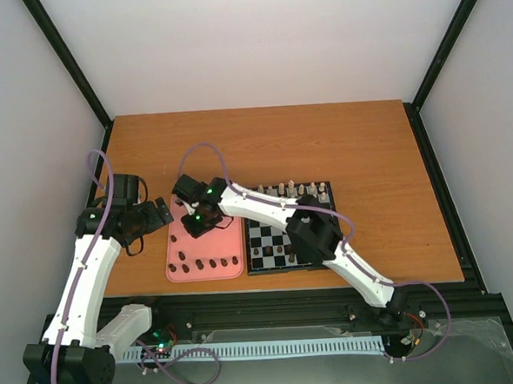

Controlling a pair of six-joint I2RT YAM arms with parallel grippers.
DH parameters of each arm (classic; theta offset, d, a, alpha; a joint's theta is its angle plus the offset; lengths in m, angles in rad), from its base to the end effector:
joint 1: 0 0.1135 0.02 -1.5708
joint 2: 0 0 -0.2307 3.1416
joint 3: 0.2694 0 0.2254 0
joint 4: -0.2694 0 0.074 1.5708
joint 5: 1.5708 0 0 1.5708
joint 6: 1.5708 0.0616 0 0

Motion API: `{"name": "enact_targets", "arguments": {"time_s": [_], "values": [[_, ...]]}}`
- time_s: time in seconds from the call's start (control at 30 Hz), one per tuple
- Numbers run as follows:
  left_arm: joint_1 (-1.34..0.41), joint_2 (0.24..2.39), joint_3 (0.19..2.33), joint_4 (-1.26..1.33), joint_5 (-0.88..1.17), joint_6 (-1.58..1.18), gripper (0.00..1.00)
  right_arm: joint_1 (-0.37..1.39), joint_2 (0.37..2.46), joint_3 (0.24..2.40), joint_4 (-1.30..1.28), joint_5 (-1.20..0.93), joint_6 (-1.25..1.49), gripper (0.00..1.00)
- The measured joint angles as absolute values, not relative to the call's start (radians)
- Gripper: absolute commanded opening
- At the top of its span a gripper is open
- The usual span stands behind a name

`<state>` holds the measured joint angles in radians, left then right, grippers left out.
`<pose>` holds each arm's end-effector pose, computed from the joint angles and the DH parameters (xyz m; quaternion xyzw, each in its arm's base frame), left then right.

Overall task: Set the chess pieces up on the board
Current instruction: Pick up the chess piece from the storage box, then place the chess piece on the chessboard.

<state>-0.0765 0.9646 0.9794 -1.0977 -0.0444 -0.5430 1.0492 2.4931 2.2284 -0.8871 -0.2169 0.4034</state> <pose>0.1682 -0.0101 0.2466 -0.2295 0.9426 -0.0531 0.2366 0.2296 0.4261 0.1313 -0.3299 0.9150 0.2165 0.0843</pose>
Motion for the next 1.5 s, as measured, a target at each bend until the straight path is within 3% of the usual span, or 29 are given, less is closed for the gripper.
{"name": "enact_targets", "arguments": {"time_s": [0.4, 1.03, 1.27, 1.5], "values": [[-0.076, 0.969, 0.979, -1.087, -0.043, -0.542, 1.00, 1.007, 2.151, 1.890, -0.865, -0.108, 0.397, 0.08], [-0.076, 1.020, 0.979, -1.042, -0.023, -0.526, 1.00, 0.768, 1.483, 1.133, -0.923, 0.073, 0.540, 0.08], [-0.076, 1.043, 0.975, -1.027, -0.014, -0.527, 1.00, 0.681, 1.363, 0.949, -0.932, 0.061, 0.605, 0.08], [-0.076, 1.052, 0.971, -1.018, -0.014, -0.527, 1.00, 0.643, 1.356, 0.900, -0.921, 0.036, 0.611, 0.09]]}}
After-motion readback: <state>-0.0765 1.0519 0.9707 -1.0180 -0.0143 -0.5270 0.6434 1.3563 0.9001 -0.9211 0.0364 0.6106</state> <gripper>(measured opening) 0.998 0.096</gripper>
